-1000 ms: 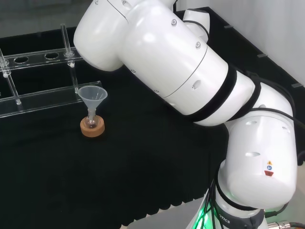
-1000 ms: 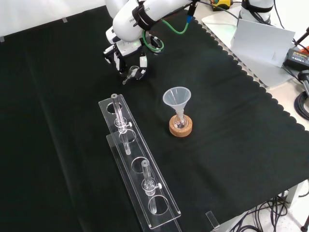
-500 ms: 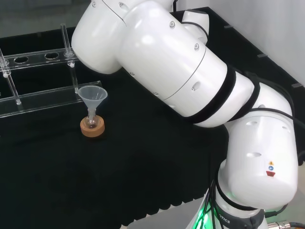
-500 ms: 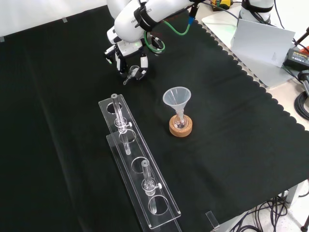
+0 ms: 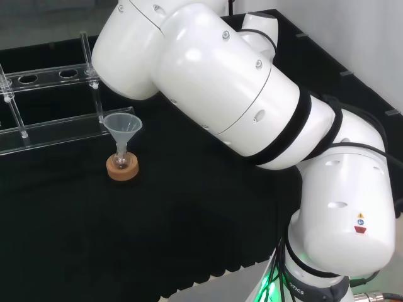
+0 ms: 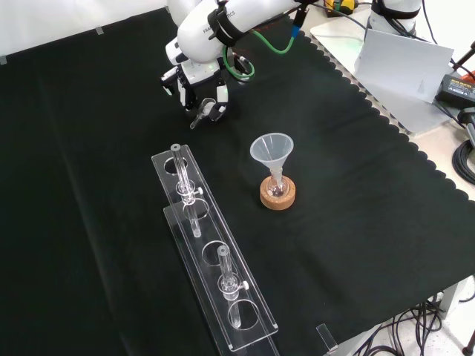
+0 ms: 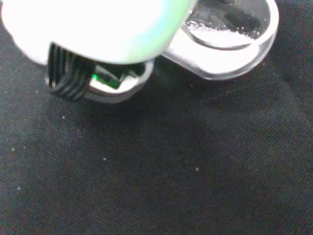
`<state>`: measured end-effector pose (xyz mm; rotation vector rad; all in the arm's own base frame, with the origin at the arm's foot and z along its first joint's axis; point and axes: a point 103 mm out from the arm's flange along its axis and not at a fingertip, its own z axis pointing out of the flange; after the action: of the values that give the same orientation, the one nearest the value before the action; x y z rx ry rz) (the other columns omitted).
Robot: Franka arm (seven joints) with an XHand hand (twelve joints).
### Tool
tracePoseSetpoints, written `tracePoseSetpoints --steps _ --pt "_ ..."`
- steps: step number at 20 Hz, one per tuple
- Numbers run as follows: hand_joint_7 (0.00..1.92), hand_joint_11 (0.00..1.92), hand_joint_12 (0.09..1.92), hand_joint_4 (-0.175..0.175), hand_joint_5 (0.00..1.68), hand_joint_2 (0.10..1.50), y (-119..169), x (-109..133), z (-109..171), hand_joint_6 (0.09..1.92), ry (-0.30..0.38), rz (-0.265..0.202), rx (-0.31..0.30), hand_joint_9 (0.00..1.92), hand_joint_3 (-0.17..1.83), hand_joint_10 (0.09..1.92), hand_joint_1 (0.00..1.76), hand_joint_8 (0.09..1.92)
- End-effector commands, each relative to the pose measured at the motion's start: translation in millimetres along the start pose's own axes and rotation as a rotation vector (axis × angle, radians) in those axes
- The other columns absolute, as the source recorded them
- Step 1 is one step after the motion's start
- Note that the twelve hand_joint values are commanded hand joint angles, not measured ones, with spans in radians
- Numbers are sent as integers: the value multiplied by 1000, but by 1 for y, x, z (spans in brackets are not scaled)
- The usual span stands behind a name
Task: Pick up the weighing funnel.
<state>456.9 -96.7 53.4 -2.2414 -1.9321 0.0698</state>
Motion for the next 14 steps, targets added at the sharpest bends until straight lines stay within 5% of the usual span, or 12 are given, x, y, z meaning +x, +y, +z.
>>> tracePoseSetpoints --steps 1,4,6,8,14 --pt "1733 201 1486 175 1408 505 -3 -3 -2 315 -8 -1 -12 1299 668 234 1157 87" --pt "1743 211 1479 175 1536 580 -3 -4 -4 117 -12 0 -14 1308 630 224 1166 87" --pt "1665 216 1470 -52 1546 585 -3 -4 -5 87 -12 2 -17 1312 638 219 1268 87" --pt "1633 220 1466 -145 1547 585 -3 -4 -6 87 -12 1 -20 1315 644 218 1310 87" --pt "1624 232 1462 -175 1549 581 -2 -2 -7 87 -8 0 -30 1323 652 217 1324 87"
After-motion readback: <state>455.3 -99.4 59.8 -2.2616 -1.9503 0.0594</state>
